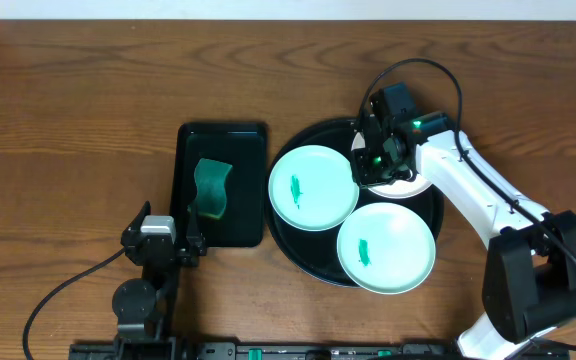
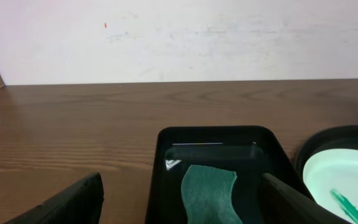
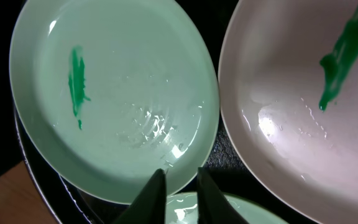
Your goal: Clean dirty plates on tray and stack at the side
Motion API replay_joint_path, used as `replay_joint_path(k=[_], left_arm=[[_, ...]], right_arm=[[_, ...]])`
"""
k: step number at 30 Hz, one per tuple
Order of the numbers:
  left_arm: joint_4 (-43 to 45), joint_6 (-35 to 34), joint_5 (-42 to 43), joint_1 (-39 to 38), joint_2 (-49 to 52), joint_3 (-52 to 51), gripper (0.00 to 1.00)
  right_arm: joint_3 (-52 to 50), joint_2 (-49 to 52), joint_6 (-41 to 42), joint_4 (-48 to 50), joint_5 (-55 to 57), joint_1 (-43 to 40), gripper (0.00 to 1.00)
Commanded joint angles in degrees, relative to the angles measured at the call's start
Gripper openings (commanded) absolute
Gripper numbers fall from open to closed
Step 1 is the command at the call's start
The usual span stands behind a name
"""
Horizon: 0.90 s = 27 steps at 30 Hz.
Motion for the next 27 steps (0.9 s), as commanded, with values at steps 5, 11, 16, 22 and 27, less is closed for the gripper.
replay_joint_path(k=[5, 11, 16, 22, 27], left_arm=[[-2.2, 0.3, 1.4, 0.3, -0.3, -0.7, 0.79], [-2.2, 0.3, 1.4, 0.3, -0.3, -0.7, 0.79], [-2.2, 0.3, 1.4, 0.3, -0.3, -0.7, 0.79], [-2.2, 0.3, 1.4, 0.3, -0.3, -0.7, 0.79], [-2.2, 0.3, 1.4, 0.3, -0.3, -0.7, 0.79]], right_arm=[[-0.2, 0.5, 0.8, -0.7, 0.4, 0.4, 0.1], [-0.2, 0.5, 1.9, -0.7, 0.5, 0.4, 0.35], [-0.2, 0.5, 2.7, -0.7, 0.5, 0.4, 0.8], [-0.2, 0.5, 2.5, -0.9, 0.5, 0.4, 0.96], [-0.2, 0.5, 2.7, -0.9, 2.9, 0.4, 0.1]])
